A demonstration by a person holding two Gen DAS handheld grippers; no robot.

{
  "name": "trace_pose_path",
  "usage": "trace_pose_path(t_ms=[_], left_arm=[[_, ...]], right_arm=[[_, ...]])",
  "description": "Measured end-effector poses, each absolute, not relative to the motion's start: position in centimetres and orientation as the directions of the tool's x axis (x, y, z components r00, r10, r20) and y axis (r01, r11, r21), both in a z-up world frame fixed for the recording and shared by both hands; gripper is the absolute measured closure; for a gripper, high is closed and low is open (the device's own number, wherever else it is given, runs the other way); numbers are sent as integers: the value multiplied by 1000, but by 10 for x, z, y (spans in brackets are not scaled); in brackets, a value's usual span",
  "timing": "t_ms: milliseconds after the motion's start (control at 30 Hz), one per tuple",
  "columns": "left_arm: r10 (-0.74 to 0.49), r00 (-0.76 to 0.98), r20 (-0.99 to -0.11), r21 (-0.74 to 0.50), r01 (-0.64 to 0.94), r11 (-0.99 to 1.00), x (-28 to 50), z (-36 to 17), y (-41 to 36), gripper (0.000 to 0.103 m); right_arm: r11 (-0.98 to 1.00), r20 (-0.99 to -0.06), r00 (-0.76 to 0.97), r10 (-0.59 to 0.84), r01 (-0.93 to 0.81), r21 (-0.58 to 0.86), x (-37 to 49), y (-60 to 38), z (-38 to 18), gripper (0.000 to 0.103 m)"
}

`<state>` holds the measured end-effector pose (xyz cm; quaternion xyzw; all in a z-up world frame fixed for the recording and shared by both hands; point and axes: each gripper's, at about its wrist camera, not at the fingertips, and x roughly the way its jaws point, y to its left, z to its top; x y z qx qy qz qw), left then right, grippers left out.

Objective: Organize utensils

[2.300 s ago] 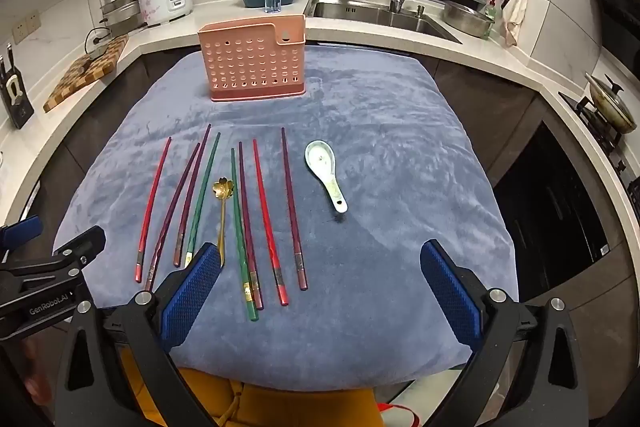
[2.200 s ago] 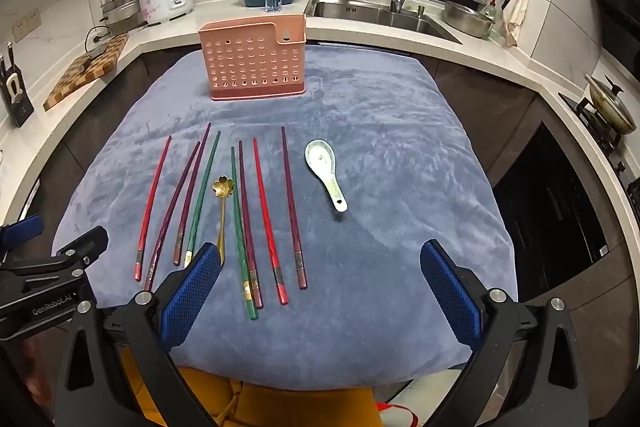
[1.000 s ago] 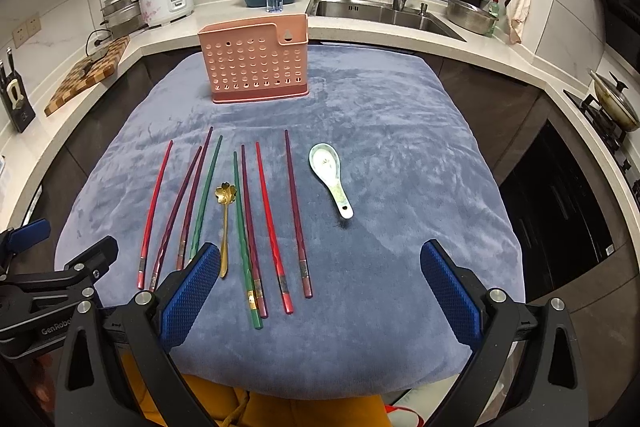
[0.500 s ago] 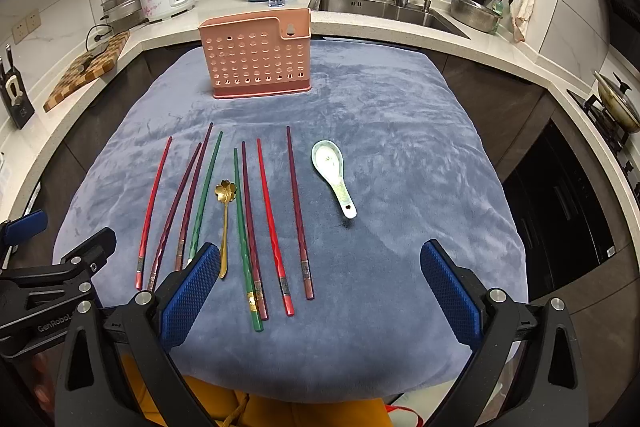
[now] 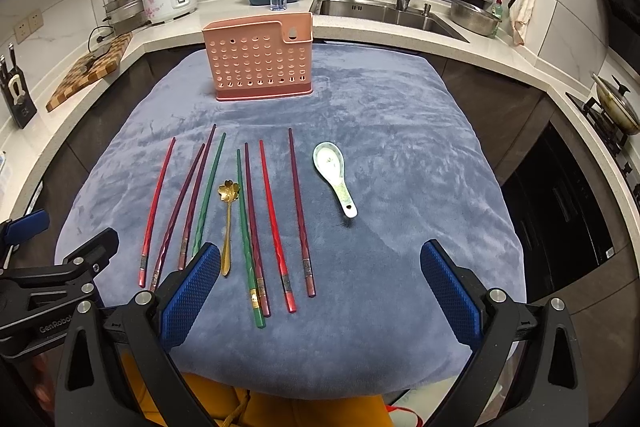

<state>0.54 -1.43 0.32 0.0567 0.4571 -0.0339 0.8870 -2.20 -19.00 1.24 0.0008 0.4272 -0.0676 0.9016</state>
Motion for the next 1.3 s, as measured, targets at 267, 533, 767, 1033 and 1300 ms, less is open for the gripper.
trace_pose_path(t_ms=[267,533,767,1033,1300], left_arm=[[-9,582,-813,69,112,991,6,4,-14,7],[-9,583,-813,69,112,991,6,4,-14,7],[-8,583,-812,70,112,991,6,4,-14,7],[-8,581,-814,70,112,991,8,5,-14,7],[-6,583,-813,74,113,991,15,5,-13,7]], right_arm=[[991,-769,628,-122,123,-57,-23,-190,13,7],[991,-769,627,-122,124,-57,-23,-190,13,7],[991,-769,628,-122,123,-56,-22,-189,14,7],[990,-773,622,-123,127,-56,-19,-190,12,7],[991,-774,622,-121,126,-54,-18,-190,12,7]])
